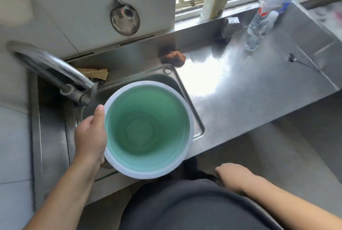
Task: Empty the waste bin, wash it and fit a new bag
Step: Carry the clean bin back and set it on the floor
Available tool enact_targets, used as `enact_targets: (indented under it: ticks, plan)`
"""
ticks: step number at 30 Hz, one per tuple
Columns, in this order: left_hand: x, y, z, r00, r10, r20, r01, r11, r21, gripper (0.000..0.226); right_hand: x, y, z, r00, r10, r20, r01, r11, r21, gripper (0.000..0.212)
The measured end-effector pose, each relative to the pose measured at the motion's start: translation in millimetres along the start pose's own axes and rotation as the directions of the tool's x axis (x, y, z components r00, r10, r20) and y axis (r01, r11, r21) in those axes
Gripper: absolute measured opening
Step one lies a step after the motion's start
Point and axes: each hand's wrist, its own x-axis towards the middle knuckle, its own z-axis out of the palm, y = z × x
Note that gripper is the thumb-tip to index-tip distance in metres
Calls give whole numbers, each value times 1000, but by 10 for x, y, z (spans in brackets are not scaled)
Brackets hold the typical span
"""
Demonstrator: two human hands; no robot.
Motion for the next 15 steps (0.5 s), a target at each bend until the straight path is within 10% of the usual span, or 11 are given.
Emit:
enact_targets:
  ticks: [7, 15]
  plan:
    - [-324, 423, 145, 980, 63, 187, -48, 996, -81, 49, -206, -42, 995, 947, 214, 239, -275, 925, 261, 28]
    - [-1038, 949, 503, 886, 243, 395, -218, 970, -109, 51, -472, 76, 1308, 963, 268, 22, -250, 862, 441, 30]
